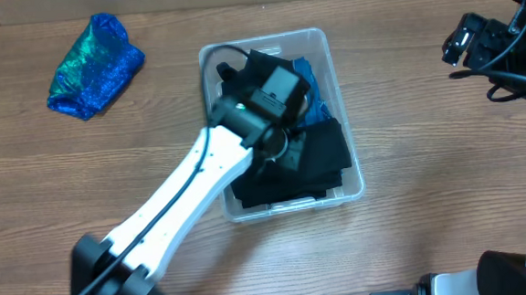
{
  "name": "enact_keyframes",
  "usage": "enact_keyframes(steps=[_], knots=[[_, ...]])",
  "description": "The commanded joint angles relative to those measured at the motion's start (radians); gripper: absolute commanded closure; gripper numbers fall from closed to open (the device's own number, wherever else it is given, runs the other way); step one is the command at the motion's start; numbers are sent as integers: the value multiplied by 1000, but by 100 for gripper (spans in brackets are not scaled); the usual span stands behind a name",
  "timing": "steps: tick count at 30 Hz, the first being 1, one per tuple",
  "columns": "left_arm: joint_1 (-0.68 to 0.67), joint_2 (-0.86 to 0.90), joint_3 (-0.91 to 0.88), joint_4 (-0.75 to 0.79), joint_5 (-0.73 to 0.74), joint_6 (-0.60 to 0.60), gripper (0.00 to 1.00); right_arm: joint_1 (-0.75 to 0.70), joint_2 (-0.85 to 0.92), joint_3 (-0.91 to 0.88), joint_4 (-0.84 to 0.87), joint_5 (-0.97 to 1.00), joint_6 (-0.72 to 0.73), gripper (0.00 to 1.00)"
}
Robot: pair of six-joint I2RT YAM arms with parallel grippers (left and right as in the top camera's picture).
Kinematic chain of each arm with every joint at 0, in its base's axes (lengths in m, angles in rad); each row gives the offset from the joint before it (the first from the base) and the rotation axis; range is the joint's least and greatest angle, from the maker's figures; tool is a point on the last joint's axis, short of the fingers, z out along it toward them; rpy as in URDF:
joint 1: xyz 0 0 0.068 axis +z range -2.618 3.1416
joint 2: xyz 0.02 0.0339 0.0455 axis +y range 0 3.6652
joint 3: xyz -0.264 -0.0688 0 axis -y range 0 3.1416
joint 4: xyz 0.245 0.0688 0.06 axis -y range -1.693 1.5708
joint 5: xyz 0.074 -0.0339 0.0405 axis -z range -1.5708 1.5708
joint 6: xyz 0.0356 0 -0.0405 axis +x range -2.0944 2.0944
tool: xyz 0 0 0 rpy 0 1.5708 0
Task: Pack container
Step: 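Move the left gripper to the blue-green sequined cloth and grasp it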
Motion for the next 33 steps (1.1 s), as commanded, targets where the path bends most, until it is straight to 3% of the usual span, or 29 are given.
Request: enact_keyframes(steps=[1,2,6,10,14,23,33], knots=[[11,-83,74,-33,-246,26,61,-1,-16,8,2,1,-7,0],[18,-97,84,-42,-302,26,36,-1,-16,8,2,2,-7,0],[82,-153,92,-45,-361,-2,0,-1,-16,8,2,2,-8,0],[228,-187,91,-44,-502,-2,0,-1,-16,8,4,1,-15,0],[374,-134,85,-22,-690,130,0,-1,-16,8,4,1,-15,0],[668,106,85,266,-697,501,0,-1,-16,8,4,1,-23,0],[712,343,85,488,-680,719,0,-1,-16,8,8,1,-26,0]])
